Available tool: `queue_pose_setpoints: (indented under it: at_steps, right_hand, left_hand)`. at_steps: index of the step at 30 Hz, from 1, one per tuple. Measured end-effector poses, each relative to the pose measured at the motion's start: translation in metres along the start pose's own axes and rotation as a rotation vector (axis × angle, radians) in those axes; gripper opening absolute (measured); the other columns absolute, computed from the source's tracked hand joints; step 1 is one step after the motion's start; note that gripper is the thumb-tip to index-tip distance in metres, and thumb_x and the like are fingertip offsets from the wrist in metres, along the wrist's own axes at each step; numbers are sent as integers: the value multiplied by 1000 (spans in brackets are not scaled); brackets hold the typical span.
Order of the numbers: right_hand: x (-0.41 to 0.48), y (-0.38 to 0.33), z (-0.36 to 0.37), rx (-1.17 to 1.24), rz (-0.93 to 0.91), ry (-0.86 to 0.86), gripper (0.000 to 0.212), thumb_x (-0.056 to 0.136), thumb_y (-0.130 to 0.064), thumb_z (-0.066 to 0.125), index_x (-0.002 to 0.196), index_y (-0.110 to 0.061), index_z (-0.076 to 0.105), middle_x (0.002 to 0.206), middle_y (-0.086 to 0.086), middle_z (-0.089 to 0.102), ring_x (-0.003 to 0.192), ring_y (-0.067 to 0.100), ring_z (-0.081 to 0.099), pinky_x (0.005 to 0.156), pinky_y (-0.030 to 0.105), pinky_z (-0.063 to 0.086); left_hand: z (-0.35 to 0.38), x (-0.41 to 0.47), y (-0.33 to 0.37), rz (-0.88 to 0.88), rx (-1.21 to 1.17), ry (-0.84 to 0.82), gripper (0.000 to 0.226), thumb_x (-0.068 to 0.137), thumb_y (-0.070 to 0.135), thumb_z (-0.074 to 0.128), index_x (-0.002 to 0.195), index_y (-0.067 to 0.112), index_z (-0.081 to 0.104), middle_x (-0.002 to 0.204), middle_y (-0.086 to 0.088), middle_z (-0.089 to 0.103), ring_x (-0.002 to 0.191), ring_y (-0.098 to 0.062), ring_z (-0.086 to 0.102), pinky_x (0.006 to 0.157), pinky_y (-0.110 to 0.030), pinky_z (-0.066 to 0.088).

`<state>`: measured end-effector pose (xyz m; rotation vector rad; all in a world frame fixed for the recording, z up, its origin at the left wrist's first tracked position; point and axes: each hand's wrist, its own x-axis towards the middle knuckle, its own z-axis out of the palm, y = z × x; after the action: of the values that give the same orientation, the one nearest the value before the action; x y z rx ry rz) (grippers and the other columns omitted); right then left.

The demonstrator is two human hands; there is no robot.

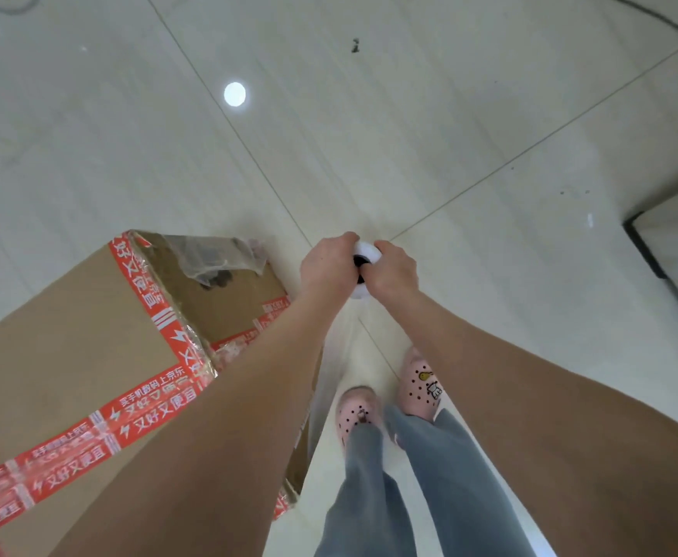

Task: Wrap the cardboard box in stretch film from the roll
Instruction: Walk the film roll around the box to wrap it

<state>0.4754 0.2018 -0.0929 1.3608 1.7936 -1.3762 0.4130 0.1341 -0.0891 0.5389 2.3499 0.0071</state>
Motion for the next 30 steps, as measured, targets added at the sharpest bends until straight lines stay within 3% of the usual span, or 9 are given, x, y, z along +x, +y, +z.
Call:
queue_pose_setpoints:
  at_steps: [2,4,6,8,16,21,23,27,30]
  right_hand:
    - [1,0,1,-26,-10,-5,12,83,-16,52,93,-16,59,100,6,64,80,23,55,62,27,36]
    - [3,-2,1,-58,-23,12,7,83,-17,52,87,-17,58,97,6,64,80,24,55,63,28,38]
    - [5,-8,2,-96,-37,30,6,83,-19,53,86,-18,57,94,6,64,84,26,57,64,29,38]
    - [8,-16,2,-138,-58,50,8,82,-19,53,86,-17,58,90,6,64,86,28,59,63,29,38]
    - [22,-63,7,-364,-162,79,24,80,-13,52,99,-23,62,97,2,66,89,26,60,68,30,44]
    - [30,-90,19,-247,-216,103,42,84,-13,55,124,-24,56,116,1,64,102,24,60,78,29,44]
    - [32,-97,28,-205,-147,54,43,85,-20,57,127,-19,51,117,4,62,101,24,59,74,28,41]
    - [34,-100,42,-63,-10,-86,43,85,-17,56,128,-17,49,118,7,59,91,25,56,73,31,48]
    - [36,-102,47,-96,-30,-50,31,82,-13,55,112,-19,58,105,5,63,86,25,59,69,33,50]
  left_hand:
    - [0,4,3,83,92,-5,34,84,11,50,116,19,60,106,-4,63,99,-26,60,68,-31,40]
    - [-5,9,4,128,157,-24,27,81,10,51,104,18,63,96,-3,61,93,-26,61,65,-30,38]
    - [-11,15,2,136,186,-28,20,77,7,52,94,16,61,87,-4,59,86,-28,61,62,-30,36]
    - [-16,21,-4,119,155,-19,21,78,7,51,96,14,60,92,-7,62,85,-30,61,62,-31,37]
    - [-37,39,-32,-116,-113,22,19,80,16,53,98,12,58,93,-7,62,86,-28,60,61,-31,39]
    - [-48,46,-59,-329,-256,52,23,82,27,59,97,10,55,91,-5,62,77,-23,54,59,-30,37]
    - [-53,48,-71,-371,-287,56,27,83,29,60,99,8,55,91,-5,62,77,-23,54,58,-30,37]
    - [-56,47,-81,-315,-253,24,26,83,29,59,100,10,51,91,-6,61,79,-24,55,60,-31,39]
    - [-60,53,-80,-140,-177,10,37,86,18,54,123,16,52,108,-7,61,98,-25,58,74,-34,46]
